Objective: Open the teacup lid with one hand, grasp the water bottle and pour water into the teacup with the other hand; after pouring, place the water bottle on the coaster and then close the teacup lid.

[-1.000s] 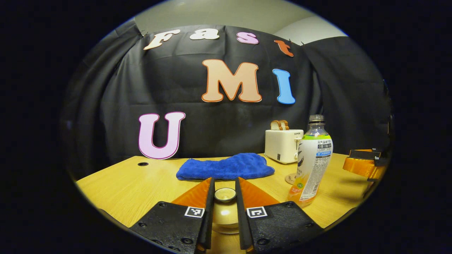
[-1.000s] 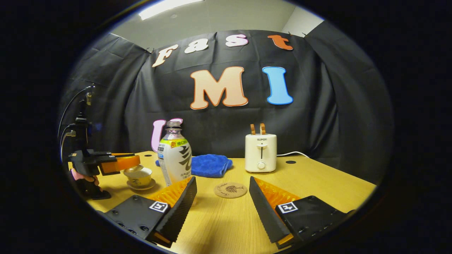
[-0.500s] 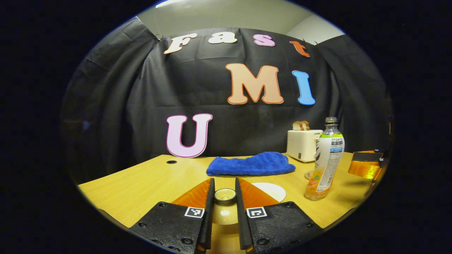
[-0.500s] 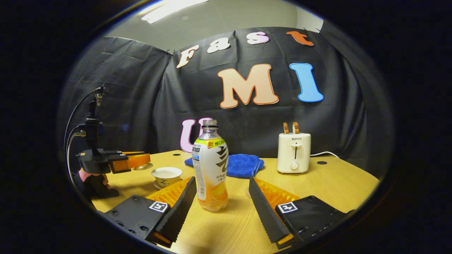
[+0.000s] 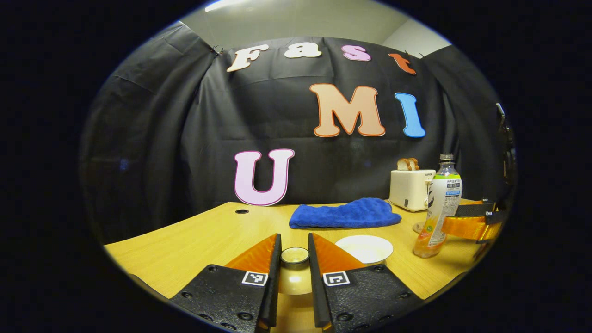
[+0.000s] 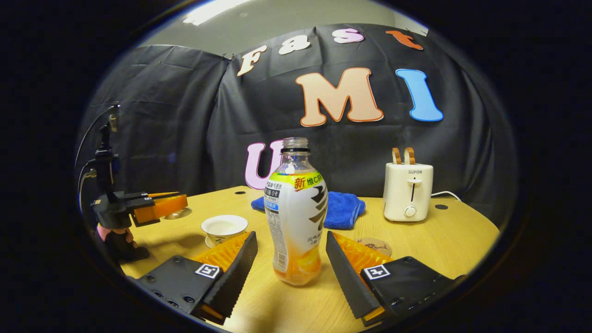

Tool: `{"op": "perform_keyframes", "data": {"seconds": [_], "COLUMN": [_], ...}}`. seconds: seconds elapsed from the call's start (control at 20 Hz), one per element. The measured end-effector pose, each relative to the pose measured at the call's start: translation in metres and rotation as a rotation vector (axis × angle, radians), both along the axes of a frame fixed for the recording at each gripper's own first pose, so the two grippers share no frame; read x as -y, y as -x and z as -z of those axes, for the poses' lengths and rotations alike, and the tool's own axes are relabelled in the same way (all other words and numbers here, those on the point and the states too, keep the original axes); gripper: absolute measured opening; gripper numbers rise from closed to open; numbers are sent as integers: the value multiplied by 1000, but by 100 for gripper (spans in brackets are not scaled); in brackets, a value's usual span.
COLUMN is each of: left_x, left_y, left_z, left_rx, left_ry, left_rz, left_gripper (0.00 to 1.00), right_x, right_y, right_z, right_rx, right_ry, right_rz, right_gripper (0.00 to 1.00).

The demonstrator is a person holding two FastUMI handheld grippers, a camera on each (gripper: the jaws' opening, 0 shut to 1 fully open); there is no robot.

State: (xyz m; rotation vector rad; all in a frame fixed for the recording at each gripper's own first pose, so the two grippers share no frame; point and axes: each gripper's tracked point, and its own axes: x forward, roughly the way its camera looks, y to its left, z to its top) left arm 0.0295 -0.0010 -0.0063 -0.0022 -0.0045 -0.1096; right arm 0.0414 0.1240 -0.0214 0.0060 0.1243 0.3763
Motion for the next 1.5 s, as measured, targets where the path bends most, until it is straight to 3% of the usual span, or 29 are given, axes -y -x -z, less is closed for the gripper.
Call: {"op": "perform_keyframes", "data": {"seconds": [0.15,0.2,0.25,0.35,0.55,0.75,1.0,1.5], "left_x": [-8,-11,-17,-25,-37,-37,-37,-38], "left_y": [-1,-2,-2,-3,-4,-5,-5,-4], "left_z": [1,0,1,2,2,2,2,2], "left_rx": [0,1,1,1,0,0,-3,-3], "left_ry": [0,0,-1,-2,-2,-2,-1,-1], "left_rz": [-2,-8,-17,-34,-54,-57,-57,-57], "left_gripper": [29,28,29,28,28,28,29,29], "right_x": [-5,-5,-6,-9,-6,-6,6,23], "right_y": [-13,-17,-21,-27,-37,-37,-33,-37], "right_z": [4,5,8,10,21,21,-4,-81], "right_rx": [-17,-26,-34,-47,-105,-101,-64,157], "right_ry": [10,15,17,21,50,78,155,571], "right_rz": [27,36,44,52,92,107,146,205], "right_gripper": [96,91,96,96,89,64,65,64]}}
